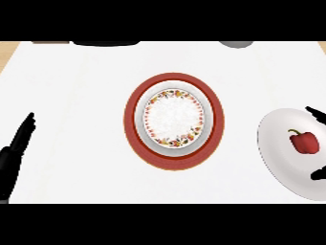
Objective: Pick the bell pepper from the plate and place it in the plate
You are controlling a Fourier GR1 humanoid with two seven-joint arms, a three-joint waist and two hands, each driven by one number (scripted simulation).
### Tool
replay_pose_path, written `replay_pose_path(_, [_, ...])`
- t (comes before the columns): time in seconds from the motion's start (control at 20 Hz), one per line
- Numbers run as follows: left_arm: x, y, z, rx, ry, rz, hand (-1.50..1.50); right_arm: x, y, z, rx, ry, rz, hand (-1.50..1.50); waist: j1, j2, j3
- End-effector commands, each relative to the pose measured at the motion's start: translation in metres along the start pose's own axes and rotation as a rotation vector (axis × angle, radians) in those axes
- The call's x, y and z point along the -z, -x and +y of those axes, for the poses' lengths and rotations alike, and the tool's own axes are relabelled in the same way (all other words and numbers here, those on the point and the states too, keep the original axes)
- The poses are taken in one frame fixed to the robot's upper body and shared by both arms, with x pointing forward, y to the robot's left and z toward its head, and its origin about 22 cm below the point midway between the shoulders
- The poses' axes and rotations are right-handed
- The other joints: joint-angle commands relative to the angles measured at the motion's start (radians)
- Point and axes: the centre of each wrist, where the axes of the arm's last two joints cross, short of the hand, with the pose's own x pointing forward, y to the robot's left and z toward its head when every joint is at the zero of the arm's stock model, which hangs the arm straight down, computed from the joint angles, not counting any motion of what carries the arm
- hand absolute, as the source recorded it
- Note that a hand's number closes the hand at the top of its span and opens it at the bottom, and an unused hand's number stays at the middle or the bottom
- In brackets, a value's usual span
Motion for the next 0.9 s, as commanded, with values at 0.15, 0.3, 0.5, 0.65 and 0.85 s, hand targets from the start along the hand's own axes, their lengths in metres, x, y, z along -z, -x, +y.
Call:
replay_pose_path(0.15, [0.008, 0.012, -0.012, -0.018, -0.002, -0.002, 0.00, 0.017, -0.003, 0.010, 0.006, -0.014, 0.015, -1.50, -0.002, 0.000, 0.000])
replay_pose_path(0.3, [0.010, -0.020, -0.013, -0.021, -0.005, -0.001, 0.00, 0.016, 0.016, 0.037, -0.009, -0.021, -0.006, -1.50, -0.001, 0.000, 0.000])
replay_pose_path(0.5, [0.004, 0.010, -0.015, -0.008, -0.008, -0.016, 0.00, 0.029, 0.012, 0.013, 0.049, -0.005, -0.082, 1.50, 0.000, 0.001, 0.000])
replay_pose_path(0.65, [-0.005, 0.012, -0.018, -0.001, -0.002, 0.002, 0.00, 0.028, 0.010, 0.019, 0.048, 0.023, -0.087, 1.50, -0.002, 0.000, 0.000])
replay_pose_path(0.85, [-0.003, -0.008, -0.016, 0.001, 0.001, -0.001, 0.00, 0.033, 0.009, 0.021, 0.001, 0.017, -0.088, 1.50, 0.000, 0.000, 0.000])
